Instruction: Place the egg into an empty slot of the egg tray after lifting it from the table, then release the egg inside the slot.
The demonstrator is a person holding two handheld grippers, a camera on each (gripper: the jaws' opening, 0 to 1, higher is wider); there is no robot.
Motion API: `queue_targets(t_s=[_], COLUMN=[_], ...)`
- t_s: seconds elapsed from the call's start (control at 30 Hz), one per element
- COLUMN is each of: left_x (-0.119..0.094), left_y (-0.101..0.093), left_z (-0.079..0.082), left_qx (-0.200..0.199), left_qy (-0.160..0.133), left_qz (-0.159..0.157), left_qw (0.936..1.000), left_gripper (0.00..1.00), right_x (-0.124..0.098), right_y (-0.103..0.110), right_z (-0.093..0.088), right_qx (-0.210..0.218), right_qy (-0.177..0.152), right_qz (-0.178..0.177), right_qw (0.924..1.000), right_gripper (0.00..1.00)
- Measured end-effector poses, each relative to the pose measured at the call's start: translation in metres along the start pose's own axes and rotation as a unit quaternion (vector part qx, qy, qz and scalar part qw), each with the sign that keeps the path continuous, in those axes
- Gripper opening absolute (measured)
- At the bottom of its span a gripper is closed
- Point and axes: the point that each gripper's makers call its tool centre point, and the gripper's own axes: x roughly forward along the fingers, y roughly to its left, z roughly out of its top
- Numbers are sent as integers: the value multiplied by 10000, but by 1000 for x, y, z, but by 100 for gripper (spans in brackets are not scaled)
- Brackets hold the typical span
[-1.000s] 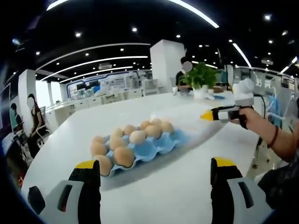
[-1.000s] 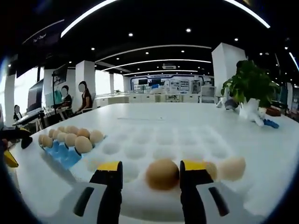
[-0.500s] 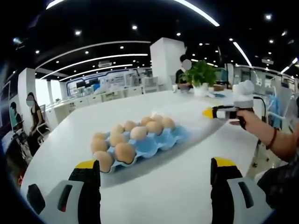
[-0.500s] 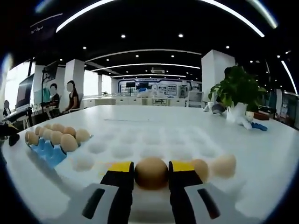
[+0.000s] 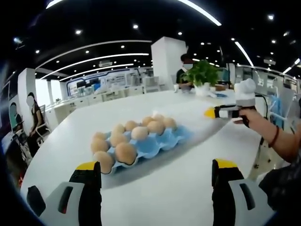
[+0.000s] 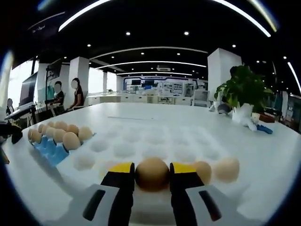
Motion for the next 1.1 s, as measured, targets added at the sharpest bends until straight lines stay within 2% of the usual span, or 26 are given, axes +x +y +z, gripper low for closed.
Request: queue_targets(t_s=[0.23, 0.43, 0.8, 1.1], left_x=[0, -3, -1, -5], left_y=[-2, 5, 1, 4], left_z=[-2, 1, 3, 3], left_qx=[-3, -87, -55, -70], left_qy=[54, -10, -42, -74], left_qz=[-7, 127, 58, 91], left_qw=[10000, 9999, 10000, 9999], left_gripper=[99, 99, 99, 99], right_x=[0, -3, -13, -15], right_y=[0, 0, 1, 10], right_z=[0, 1, 22, 36], right_qx=[58, 84, -42, -162], right_qy=[20, -9, -444, -638], right_qz=[-24, 8, 7, 111], right_qw=[10000, 10000, 9990, 9978], right_gripper=[30, 30, 30, 30])
